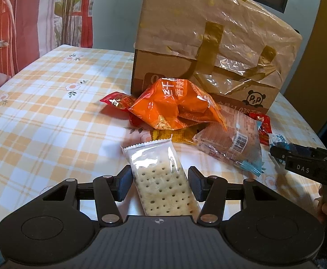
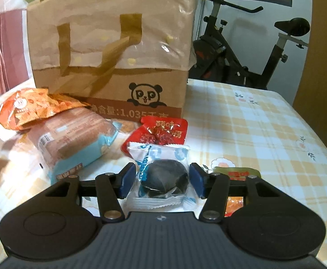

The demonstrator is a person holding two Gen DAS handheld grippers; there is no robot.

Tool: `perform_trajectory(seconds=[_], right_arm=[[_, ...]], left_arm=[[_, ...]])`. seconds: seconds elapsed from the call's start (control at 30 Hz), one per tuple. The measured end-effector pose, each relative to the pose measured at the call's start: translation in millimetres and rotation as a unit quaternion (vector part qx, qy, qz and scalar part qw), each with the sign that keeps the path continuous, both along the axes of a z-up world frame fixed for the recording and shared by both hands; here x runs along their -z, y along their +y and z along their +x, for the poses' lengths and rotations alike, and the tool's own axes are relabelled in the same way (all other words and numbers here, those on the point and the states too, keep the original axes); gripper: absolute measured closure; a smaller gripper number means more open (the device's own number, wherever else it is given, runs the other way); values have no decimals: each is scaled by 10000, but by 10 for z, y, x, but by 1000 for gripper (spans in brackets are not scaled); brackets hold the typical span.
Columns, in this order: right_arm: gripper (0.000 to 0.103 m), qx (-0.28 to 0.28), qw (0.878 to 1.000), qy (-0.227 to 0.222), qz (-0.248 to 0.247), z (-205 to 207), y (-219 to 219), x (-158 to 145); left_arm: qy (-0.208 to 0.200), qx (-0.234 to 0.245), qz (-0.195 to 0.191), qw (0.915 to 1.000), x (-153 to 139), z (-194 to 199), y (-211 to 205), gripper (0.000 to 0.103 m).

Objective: Organize snacks
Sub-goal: 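Grasp the white cracker pack with the left tool while the right tool grasps the black-filled wrapped snack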

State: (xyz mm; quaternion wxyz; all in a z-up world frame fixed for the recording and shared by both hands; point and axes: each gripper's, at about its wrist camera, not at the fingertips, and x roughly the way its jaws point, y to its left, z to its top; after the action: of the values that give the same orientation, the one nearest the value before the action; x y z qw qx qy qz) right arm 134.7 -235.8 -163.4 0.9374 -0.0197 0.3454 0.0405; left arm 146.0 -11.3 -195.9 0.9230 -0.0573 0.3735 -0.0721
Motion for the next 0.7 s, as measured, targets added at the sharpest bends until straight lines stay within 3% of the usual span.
perform_trajectory(seconds=[0.47, 0.7], right_arm=[[46, 44, 9994, 159, 310, 47, -73, 28], [51, 19, 9993, 82, 353, 28, -72, 15]], left_arm=[[-11, 10, -44, 10000, 2, 3, 17, 47], [-62, -23, -83, 9999, -14, -12, 35, 47]])
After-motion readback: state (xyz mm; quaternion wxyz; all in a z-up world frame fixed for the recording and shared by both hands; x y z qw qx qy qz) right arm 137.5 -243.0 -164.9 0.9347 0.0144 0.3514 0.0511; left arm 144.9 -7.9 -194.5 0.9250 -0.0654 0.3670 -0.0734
